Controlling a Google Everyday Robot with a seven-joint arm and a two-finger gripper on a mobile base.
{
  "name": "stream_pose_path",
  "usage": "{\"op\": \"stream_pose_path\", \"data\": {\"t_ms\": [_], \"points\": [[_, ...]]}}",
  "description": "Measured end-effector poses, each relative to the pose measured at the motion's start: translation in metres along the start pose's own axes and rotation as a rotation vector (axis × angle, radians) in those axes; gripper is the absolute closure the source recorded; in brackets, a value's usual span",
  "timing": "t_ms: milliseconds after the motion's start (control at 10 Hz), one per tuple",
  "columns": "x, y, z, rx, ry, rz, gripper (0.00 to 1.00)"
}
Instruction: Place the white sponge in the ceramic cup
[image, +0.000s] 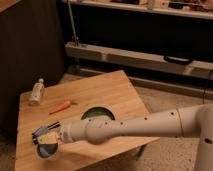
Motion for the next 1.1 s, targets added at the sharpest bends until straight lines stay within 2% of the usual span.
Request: {"op": "stream_pose_path", "data": {"t_ms": [200, 300, 500, 800, 1000, 1100], "points": [[-0.002, -0.001, -0.002, -0.009, -0.006, 0.004, 0.23], [-0.003, 0.0, -0.002, -0.01, -0.007, 0.005, 0.2], [-0.003, 0.0, -0.003, -0.001, -0.012, 0.017, 0.2], [-0.003, 0.001, -0.008, -0.02, -0.027, 0.035, 0.2], [-0.003, 0.0, -0.014, -0.027, -0.032, 0.053, 0.2], [-0.002, -0.003, -0.022, -0.021, -0.024, 0.085, 0.2]]}}
